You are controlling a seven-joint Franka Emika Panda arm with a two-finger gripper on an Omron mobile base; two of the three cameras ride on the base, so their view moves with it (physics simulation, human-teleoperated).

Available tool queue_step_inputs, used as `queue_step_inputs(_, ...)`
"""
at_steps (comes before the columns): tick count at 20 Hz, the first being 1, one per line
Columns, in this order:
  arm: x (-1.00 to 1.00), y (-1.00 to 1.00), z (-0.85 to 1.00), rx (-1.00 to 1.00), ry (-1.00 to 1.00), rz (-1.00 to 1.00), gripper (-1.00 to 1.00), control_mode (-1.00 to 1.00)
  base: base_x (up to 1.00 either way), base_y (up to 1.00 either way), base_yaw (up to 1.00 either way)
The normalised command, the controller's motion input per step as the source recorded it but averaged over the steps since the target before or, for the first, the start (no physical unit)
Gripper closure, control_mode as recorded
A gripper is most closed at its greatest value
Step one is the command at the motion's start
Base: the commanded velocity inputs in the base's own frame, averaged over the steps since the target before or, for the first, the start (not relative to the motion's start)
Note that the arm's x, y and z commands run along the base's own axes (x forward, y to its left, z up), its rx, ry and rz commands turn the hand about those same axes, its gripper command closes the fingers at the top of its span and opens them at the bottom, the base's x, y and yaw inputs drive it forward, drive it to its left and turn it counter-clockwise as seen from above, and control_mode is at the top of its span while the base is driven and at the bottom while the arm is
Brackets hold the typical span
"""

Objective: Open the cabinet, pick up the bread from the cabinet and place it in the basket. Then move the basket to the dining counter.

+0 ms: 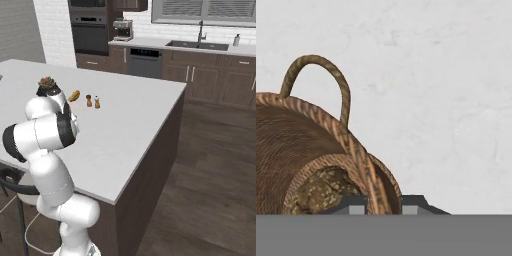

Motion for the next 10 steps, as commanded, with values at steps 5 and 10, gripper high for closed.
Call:
queue_step_inputs(5, 0.44, 0.14, -0.38, 0.00, 0.00, 0.00, 1.00, -1.00, 0.00, 0.00, 0.00)
queue_step_inputs(10, 0.15, 0.07, -0.34, 0.00, 0.00, 0.00, 1.00, -1.00, 0.00, 0.00, 0.00)
